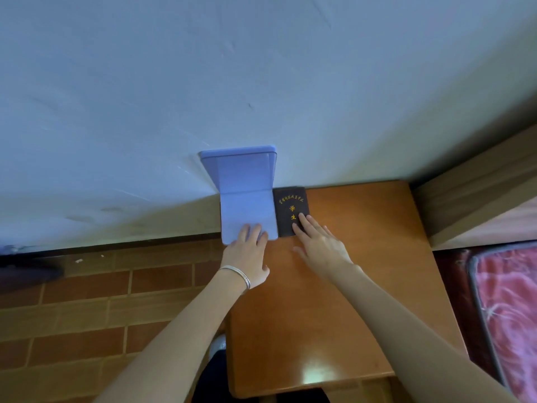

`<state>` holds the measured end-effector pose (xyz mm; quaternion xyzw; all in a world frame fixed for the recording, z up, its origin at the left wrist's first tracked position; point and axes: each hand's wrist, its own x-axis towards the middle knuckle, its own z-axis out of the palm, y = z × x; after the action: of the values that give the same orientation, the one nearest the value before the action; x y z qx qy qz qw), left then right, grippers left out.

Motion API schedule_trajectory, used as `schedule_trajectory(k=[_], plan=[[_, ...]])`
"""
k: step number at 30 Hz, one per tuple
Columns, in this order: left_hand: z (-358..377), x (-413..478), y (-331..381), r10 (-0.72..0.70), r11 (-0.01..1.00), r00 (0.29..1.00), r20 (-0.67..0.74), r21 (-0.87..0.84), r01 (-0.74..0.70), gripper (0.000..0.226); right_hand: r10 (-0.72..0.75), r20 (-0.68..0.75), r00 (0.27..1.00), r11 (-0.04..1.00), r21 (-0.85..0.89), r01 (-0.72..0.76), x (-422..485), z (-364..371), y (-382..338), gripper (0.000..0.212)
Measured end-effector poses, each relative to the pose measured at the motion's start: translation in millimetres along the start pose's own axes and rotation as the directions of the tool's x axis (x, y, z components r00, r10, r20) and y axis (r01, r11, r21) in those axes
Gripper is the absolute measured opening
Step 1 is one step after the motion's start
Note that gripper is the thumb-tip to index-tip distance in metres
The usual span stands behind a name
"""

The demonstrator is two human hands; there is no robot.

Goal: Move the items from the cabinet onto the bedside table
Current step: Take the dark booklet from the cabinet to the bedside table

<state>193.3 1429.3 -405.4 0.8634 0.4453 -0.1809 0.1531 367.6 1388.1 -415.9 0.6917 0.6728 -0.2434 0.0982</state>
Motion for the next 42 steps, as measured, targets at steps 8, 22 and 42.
schedule_trajectory(k=[8, 22, 42], plan=[[2.1, 3.2, 3.3, -0.015, 0.999, 1.0, -0.007, 0.045, 0.015, 0.058, 0.037, 0.007, 0.999, 0.996, -0.081, -0.037, 18.5, -11.3, -17.5, 0.059], [-174.0, -35.9, 39.2, 0.175, 0.979, 0.958, -0.228, 0.141, -0.145, 0.042, -0.057, -0.273, 0.96, 0.998, -0.035, 0.049, -104.0, -161.5, 22.1, 0.058], [-401.1, -172.5, 235.9, 0.933, 0.287, 0.14, -0.331, 0.45, -0.845, 0.053, 0.745, -0.552, 0.375, 0.6, 0.307, -0.739, -435.8, -263.1, -17.8, 0.062]])
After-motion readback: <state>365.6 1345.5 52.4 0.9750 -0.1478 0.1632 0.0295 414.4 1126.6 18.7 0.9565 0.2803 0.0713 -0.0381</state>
